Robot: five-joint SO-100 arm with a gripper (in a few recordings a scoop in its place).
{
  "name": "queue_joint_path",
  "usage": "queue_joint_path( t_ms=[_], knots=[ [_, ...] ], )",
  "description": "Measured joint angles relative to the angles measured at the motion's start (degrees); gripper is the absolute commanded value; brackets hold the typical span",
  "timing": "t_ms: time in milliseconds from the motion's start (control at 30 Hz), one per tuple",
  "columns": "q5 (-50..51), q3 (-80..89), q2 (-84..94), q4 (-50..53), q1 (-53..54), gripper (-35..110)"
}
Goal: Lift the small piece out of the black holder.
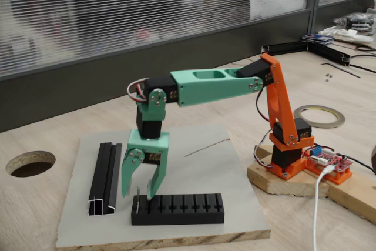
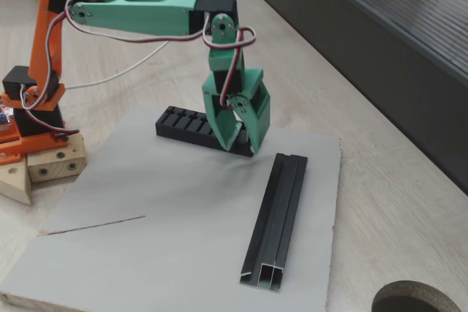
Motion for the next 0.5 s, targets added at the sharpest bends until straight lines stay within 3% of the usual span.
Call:
queue_joint_path(
  t_ms=[500],
  knots=[
    [0.35, 0.00, -1.67, -3.87, 0.09, 34]
  ],
)
